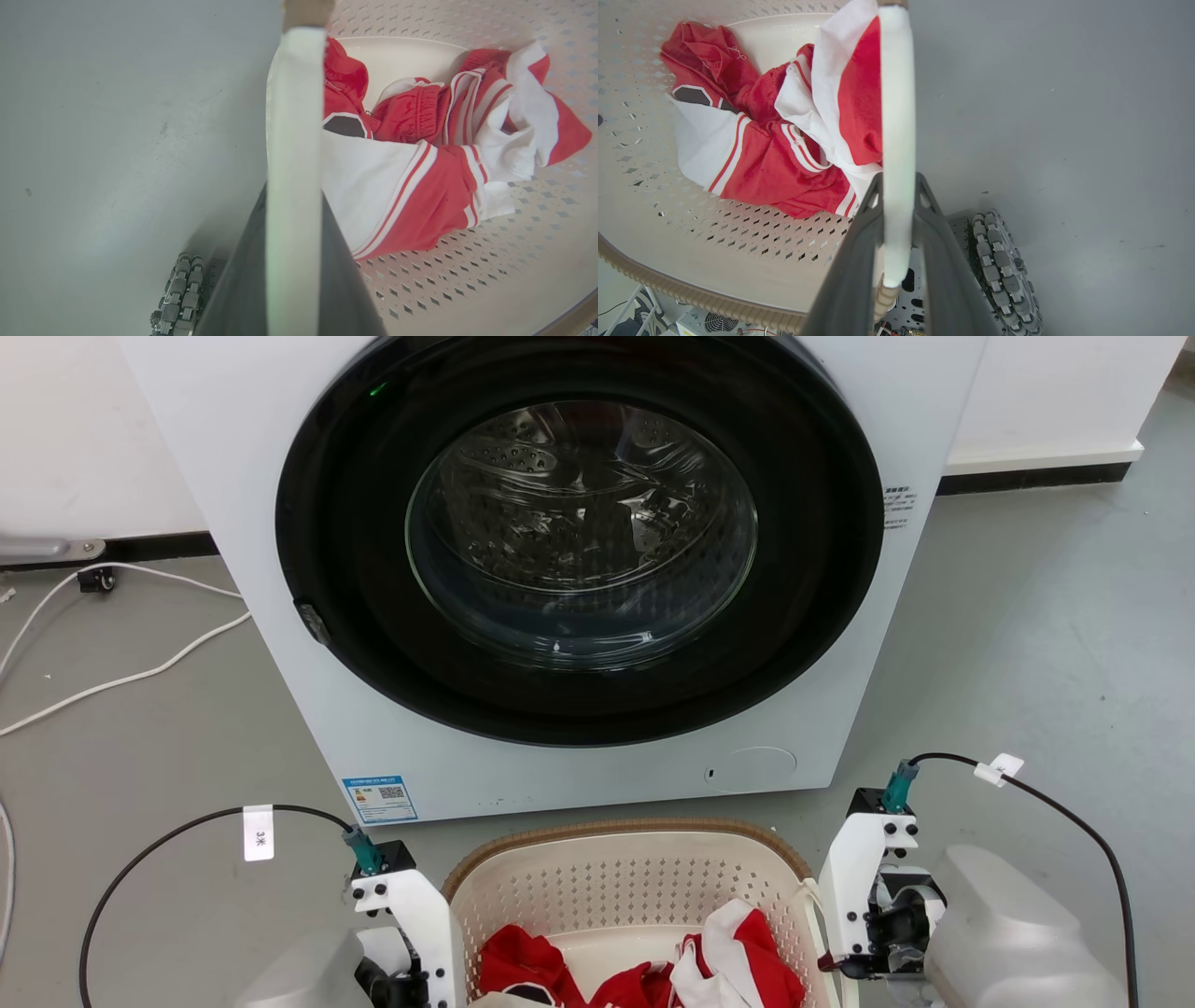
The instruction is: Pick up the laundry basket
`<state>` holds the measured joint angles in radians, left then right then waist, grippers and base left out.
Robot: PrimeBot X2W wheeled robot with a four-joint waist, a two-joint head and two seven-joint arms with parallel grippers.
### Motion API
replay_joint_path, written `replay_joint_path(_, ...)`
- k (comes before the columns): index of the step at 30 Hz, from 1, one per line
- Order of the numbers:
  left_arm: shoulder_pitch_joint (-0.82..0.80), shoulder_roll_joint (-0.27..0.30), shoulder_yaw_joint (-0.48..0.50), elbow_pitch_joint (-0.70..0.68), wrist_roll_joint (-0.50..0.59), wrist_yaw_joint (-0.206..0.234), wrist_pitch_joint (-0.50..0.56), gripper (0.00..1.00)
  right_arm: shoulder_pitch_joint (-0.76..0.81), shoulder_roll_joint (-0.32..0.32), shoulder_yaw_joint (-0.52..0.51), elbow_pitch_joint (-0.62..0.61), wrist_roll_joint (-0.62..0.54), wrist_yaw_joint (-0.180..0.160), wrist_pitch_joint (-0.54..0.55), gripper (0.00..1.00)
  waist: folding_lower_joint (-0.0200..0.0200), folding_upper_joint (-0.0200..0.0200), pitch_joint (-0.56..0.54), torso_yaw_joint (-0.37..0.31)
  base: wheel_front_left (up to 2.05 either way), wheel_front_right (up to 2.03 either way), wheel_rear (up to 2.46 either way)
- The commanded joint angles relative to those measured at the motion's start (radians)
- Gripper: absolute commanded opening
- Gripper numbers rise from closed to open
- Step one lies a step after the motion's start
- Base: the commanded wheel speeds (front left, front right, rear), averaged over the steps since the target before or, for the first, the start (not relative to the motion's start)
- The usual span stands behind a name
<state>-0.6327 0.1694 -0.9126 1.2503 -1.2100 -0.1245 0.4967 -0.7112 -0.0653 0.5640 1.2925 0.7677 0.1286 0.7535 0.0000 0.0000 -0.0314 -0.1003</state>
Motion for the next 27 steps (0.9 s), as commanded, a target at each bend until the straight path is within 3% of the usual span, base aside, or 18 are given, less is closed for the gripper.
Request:
replay_joint_path(1,-0.014,-0.024,-0.002,-0.010,-0.006,-0.011,-0.005,0.00,0.010,0.024,-0.004,-0.007,0.004,0.004,0.001,0.00,0.0000,0.0000,0.000,0.000,0.00,0.00,0.00)
replay_joint_path(27,-0.015,-0.030,-0.014,0.007,-0.023,-0.011,-0.007,0.00,0.010,0.025,-0.017,-0.007,-0.008,0.004,-0.003,0.00,0.0000,0.0000,0.002,-0.001,0.00,0.00,0.00)
